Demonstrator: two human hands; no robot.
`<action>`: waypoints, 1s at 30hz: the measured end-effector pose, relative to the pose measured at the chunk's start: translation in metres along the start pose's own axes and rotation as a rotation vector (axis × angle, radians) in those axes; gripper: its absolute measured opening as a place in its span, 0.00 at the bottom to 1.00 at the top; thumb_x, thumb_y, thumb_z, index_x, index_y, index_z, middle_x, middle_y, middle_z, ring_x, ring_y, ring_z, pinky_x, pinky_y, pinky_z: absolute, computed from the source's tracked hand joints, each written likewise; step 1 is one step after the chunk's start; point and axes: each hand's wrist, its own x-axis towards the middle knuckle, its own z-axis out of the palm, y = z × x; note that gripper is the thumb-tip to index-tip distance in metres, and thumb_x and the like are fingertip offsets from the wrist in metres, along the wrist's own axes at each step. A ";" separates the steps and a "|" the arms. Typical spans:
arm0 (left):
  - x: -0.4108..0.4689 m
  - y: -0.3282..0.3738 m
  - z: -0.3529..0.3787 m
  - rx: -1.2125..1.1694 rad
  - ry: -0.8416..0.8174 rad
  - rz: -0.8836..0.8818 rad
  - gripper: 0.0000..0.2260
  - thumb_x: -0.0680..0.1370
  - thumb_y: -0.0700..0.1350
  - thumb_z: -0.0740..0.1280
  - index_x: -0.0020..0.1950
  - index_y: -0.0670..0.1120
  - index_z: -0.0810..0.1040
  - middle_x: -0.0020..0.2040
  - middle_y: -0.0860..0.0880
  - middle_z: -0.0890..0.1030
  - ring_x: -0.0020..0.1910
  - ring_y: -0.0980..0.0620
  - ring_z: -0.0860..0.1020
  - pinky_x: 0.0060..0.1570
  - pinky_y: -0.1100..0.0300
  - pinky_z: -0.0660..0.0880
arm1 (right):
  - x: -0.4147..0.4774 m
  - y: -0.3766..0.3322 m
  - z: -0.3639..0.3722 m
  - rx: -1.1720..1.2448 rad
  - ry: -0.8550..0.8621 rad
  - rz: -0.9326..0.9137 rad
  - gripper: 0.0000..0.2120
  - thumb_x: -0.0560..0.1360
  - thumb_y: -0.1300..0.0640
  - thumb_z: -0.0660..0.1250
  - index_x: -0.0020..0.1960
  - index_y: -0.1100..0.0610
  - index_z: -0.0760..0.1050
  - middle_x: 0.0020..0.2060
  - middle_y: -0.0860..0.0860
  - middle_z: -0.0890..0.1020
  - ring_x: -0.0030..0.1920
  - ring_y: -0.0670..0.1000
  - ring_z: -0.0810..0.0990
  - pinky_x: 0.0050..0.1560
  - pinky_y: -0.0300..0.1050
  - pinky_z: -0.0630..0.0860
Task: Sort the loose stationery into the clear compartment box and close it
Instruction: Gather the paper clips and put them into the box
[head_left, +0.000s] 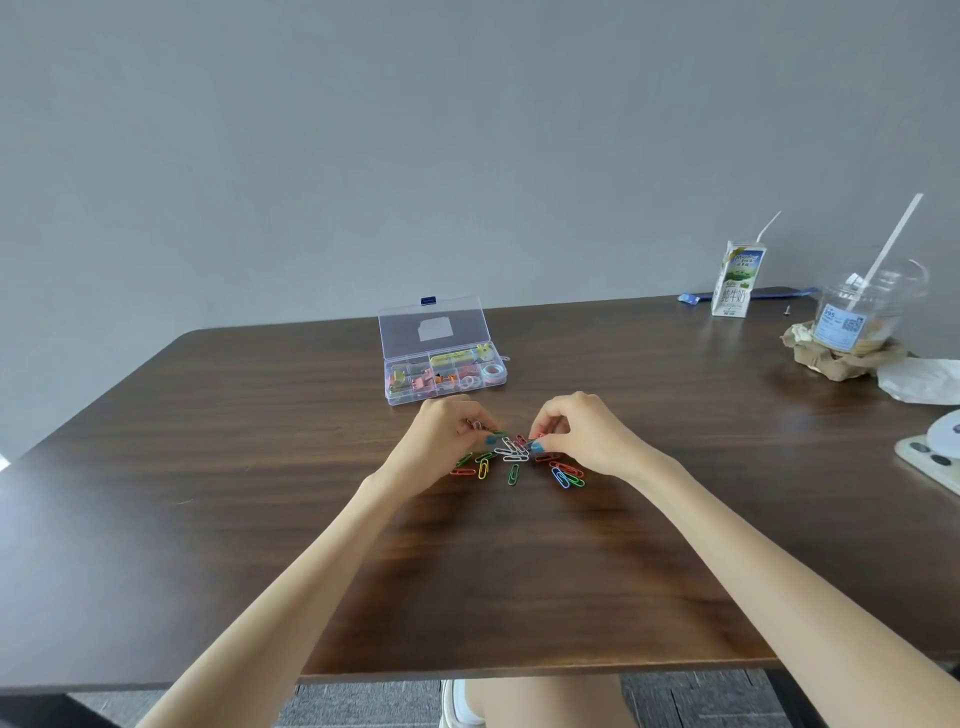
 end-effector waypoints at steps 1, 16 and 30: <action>0.000 0.000 0.000 -0.012 0.016 -0.001 0.06 0.72 0.37 0.72 0.45 0.47 0.85 0.41 0.52 0.82 0.36 0.60 0.74 0.38 0.70 0.70 | 0.001 -0.001 0.000 0.005 0.007 -0.003 0.03 0.72 0.61 0.72 0.41 0.55 0.81 0.39 0.50 0.83 0.37 0.47 0.77 0.38 0.39 0.72; 0.020 -0.009 -0.023 -0.084 0.163 -0.073 0.05 0.71 0.37 0.74 0.45 0.45 0.85 0.39 0.50 0.82 0.34 0.63 0.74 0.37 0.76 0.69 | 0.045 -0.015 0.001 0.078 0.135 -0.074 0.04 0.73 0.62 0.71 0.41 0.54 0.80 0.39 0.47 0.80 0.37 0.43 0.75 0.39 0.36 0.70; 0.086 -0.046 -0.039 -0.036 0.266 -0.099 0.05 0.71 0.36 0.73 0.45 0.43 0.86 0.39 0.50 0.81 0.34 0.61 0.75 0.37 0.76 0.70 | 0.134 -0.008 0.008 0.050 0.147 -0.080 0.03 0.73 0.64 0.69 0.44 0.58 0.81 0.40 0.49 0.79 0.36 0.43 0.74 0.39 0.37 0.69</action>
